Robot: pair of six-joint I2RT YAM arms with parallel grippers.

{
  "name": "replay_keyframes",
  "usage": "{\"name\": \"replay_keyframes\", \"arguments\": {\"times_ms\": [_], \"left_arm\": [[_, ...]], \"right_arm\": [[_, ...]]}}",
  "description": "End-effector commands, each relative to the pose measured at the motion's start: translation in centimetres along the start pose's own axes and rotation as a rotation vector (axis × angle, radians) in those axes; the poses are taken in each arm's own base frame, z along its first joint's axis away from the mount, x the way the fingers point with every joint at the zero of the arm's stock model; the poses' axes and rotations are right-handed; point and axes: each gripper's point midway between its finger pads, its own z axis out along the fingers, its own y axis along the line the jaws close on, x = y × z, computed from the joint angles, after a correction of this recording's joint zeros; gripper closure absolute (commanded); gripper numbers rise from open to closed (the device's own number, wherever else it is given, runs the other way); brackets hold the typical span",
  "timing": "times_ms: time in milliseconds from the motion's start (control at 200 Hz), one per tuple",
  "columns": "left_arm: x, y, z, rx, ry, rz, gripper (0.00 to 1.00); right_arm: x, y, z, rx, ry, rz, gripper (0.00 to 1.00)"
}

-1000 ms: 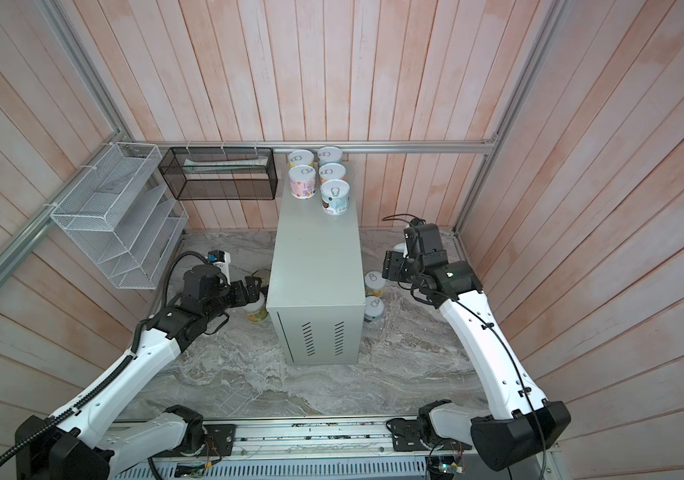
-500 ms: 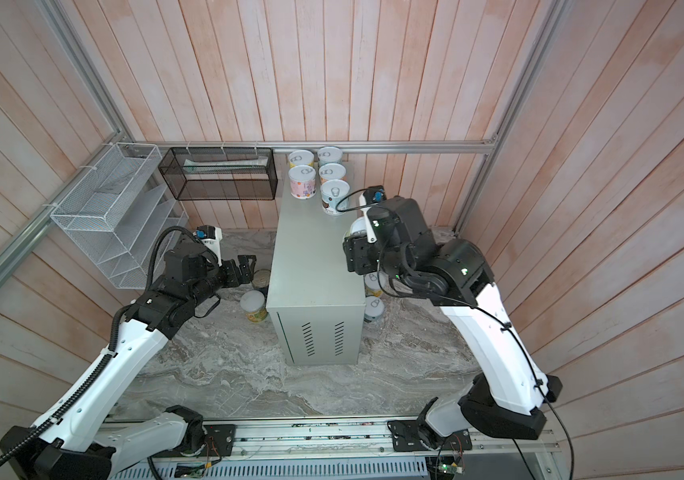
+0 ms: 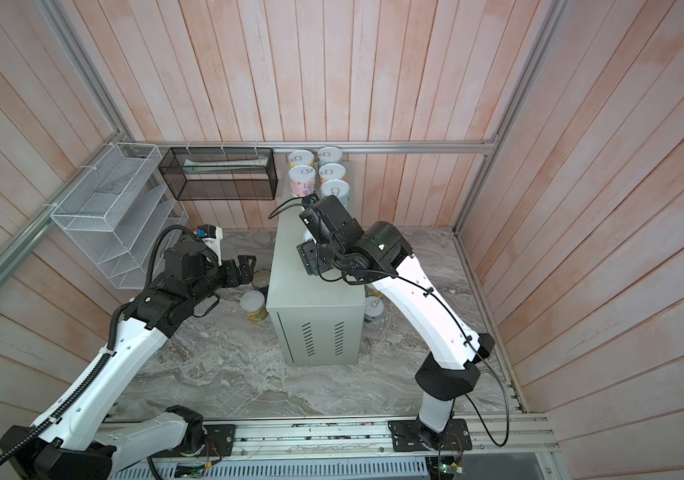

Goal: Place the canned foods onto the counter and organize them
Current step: 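Lower the yellow-green can onto the cabinet before the teal can and release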

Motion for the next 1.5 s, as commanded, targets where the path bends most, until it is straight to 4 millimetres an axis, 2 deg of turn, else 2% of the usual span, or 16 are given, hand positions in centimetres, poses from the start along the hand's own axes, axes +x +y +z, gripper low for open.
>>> {"name": "replay_keyframes", "arguments": {"times_ms": [0, 115, 230, 330, 435, 495, 670, 770, 885, 1100, 1255, 1405, 1495], "left_arm": [[-0.8, -0.1, -0.8, 0.005, -0.024, 0.019, 0.00], [-1.1, -0.1, -0.9, 0.006, -0.030, 0.022, 0.00], [-1.0, -0.1, -0.9, 0.008, -0.029, 0.027, 0.00], [-0.9, -0.1, -0.8, 0.006, -0.028, 0.028, 0.00], [-0.8, -0.2, -0.7, 0.014, -0.030, 0.029, 0.00], [-0.9, -0.3, -0.7, 0.018, -0.031, 0.028, 0.00], [-0.9, -0.6, -0.4, 0.035, -0.027, 0.029, 0.00], [-1.2, -0.9, -0.5, 0.046, -0.033, 0.033, 0.00], [-2.1, -1.7, -1.2, 0.066, -0.058, 0.051, 0.00], [-4.1, -6.1, -4.0, 0.105, -0.136, 0.159, 0.00], [-4.3, -9.1, -5.6, 0.145, -0.156, 0.232, 0.00], [-4.2, -10.2, -6.9, 0.156, -0.163, 0.270, 0.00], [-4.1, -11.8, -7.4, 0.200, -0.161, 0.288, 0.00]], "right_arm": [[-1.7, 0.0, 0.3, -0.030, -0.045, 0.007, 1.00], [-1.5, -0.2, 1.7, -0.032, -0.025, 0.013, 1.00], [-2.0, -0.2, 2.2, -0.049, -0.037, 0.025, 1.00], [-2.4, -0.2, 2.6, -0.057, -0.041, 0.028, 0.69], [-2.5, -0.2, 3.2, -0.069, -0.033, 0.029, 0.24], [-2.7, -0.1, 3.4, -0.073, -0.034, 0.029, 0.16], [-3.4, -0.6, 3.6, -0.072, -0.054, 0.043, 0.13], [-4.0, -0.9, 2.9, -0.073, -0.082, 0.053, 0.09], [-5.5, -1.1, 1.0, -0.094, -0.149, 0.075, 0.07], [-7.2, -1.6, -3.2, -0.155, -0.258, 0.114, 0.05], [-6.8, -3.7, -5.3, -0.109, -0.308, 0.150, 0.05], [-5.5, -6.0, -6.9, -0.090, -0.356, 0.215, 0.07], [-4.7, -7.3, -7.6, -0.082, -0.380, 0.252, 0.07]]}}
